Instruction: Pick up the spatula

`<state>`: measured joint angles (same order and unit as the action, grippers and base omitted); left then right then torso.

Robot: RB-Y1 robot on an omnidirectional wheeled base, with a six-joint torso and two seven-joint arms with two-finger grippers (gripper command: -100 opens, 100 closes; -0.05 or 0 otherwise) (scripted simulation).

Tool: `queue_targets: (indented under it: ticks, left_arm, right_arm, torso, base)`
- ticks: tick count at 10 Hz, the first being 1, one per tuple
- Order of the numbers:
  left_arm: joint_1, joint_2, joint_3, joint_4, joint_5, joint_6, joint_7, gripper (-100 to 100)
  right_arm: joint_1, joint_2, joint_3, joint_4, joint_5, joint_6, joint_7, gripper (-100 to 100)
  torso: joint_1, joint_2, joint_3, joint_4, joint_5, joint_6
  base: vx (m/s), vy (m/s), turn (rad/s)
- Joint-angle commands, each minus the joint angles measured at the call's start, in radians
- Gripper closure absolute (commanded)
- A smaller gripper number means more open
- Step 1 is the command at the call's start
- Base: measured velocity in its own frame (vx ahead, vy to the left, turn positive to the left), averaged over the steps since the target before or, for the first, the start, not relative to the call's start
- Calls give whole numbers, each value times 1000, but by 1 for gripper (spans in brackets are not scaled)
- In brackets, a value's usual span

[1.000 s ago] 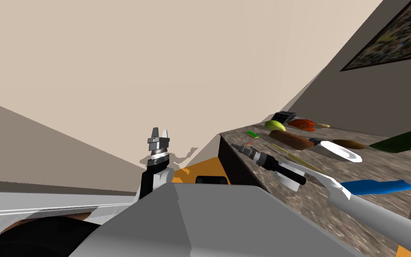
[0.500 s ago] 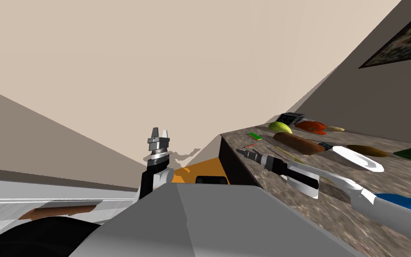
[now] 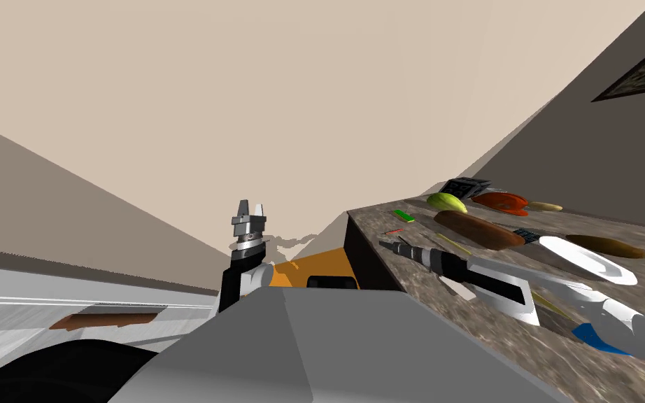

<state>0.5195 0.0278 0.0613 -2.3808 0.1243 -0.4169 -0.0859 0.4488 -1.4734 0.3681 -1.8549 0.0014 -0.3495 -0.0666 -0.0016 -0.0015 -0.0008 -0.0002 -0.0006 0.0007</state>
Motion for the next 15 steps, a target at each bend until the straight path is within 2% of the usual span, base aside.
queue_targets:
  ticks: [1, 2, 3, 4, 6, 7, 8, 9, 10, 11, 12, 15]
  left_arm:
    - [0, 0, 0, 0, 0, 0, 0, 0]
    - [0, 0, 0, 0, 0, 0, 0, 0]
    - [0, 0, 0, 0, 0, 0, 0, 0]
    - [0, 0, 0, 0, 0, 0, 0, 0]
    - [0, 0, 0, 0, 0, 0, 0, 0]
    - [0, 0, 0, 0, 0, 0, 0, 0]
    - [0, 0, 0, 0, 0, 0, 0, 0]
    - [0, 0, 0, 0, 0, 0, 0, 0]
    - [0, 0, 0, 0, 0, 0, 0, 0]
    - [0, 0, 0, 0, 0, 0, 0, 0]
    - [0, 0, 0, 0, 0, 0, 0, 0]
    - [0, 0, 0, 0, 0, 0, 0, 0]
  right_arm:
    - [5, -50, 26, 34, 11, 7, -10, -100]
    - [5, -68, 26, 34, 11, 7, -10, -100]
    - [25, -107, 38, 59, 19, 11, -12, -100]
    - [25, -118, 38, 59, 19, 11, -12, -100]
    - [65, -190, 60, 106, 36, 21, -14, -100]
    - [65, -211, 60, 106, 36, 21, -14, -100]
    - [86, -246, 70, 127, 44, 26, -14, -100]
    - [76, -252, 70, 127, 44, 26, -14, -100]
    - [86, -252, 70, 127, 44, 26, -14, -100]
    - [107, -290, 80, 147, 52, 30, -14, -100]
    - [107, -290, 80, 147, 52, 30, -14, -100]
    - [173, -370, 112, 188, 73, 38, -13, -100]
  torso:
    - [0, 0, 0, 0, 0, 0]
    - [0, 0, 0, 0, 0, 0]
    - [0, 0, 0, 0, 0, 0]
    - [0, 0, 0, 0, 0, 0]
    - [0, 0, 0, 0, 0, 0]
    - [0, 0, 0, 0, 0, 0]
    - [0, 0, 0, 0, 0, 0]
    - [0, 0, 0, 0, 0, 0]
    - [1, 0, 0, 0, 0, 0]
    - [2, 1, 0, 0, 0, 0]
    - [2, 1, 0, 0, 0, 0]
    - [1, 0, 0, 0, 0, 0]
  base:
    - [17, -30, 77]
    - [13, -30, 57]
    - [13, -29, 79]
    - [13, -25, 45]
    - [18, -31, 96]
    - [16, -31, 47]
    - [14, -25, 70]
    - [11, -19, 37]
    - [4, -7, -5]
    - [5, -7, 61]
    - [7, -11, 38]
    - [13, -17, 71]
